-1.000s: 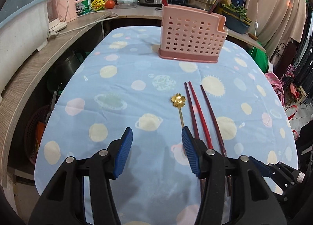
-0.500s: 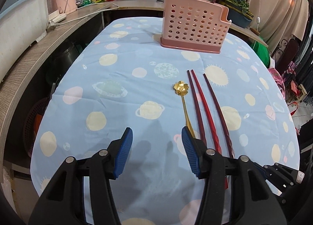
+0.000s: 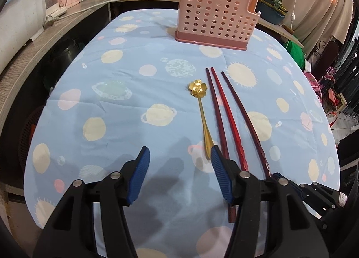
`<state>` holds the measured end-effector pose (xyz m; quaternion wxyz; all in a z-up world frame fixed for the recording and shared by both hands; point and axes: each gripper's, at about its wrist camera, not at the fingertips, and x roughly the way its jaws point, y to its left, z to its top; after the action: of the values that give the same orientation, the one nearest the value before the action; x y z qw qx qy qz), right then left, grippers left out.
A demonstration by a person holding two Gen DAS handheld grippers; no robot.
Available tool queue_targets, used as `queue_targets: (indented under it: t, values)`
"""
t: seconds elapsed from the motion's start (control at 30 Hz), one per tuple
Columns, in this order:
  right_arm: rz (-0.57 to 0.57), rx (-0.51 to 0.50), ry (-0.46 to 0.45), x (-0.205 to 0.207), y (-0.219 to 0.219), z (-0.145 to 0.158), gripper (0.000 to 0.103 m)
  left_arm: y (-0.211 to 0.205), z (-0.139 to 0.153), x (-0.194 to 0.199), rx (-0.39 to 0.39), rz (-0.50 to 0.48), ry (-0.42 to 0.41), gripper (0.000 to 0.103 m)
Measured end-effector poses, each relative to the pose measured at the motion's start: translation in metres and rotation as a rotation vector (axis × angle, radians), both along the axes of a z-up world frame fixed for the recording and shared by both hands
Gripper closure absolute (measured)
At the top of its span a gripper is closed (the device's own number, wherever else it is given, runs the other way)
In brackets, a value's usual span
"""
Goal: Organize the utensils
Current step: 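Grasp a dark red chopstick with the right tool while the left tool grasps the gold spoon, then lift the spoon and chopstick with both tools and carry them over the caddy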
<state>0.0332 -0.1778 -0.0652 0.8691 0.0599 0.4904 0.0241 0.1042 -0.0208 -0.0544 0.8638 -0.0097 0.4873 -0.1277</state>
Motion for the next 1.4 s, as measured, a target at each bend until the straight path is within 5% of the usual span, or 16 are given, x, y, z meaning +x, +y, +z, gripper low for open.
queue_targets:
  t: [0.6, 1.03, 1.4]
  values:
    - [0.001, 0.011, -0.005, 0.001, -0.003, 0.000, 0.096, -0.015, -0.022, 0.015, -0.017, -0.005, 0.039, 0.053]
    - [0.001, 0.010, -0.005, 0.001, -0.003, -0.001, 0.096, -0.028, -0.022, 0.010, 0.025, -0.072, 0.024, 0.094]
    - [-0.001, 0.005, -0.023, -0.002, -0.003, 0.006, 0.096, -0.025, -0.009, 0.005, 0.009, -0.078, -0.001, 0.103]
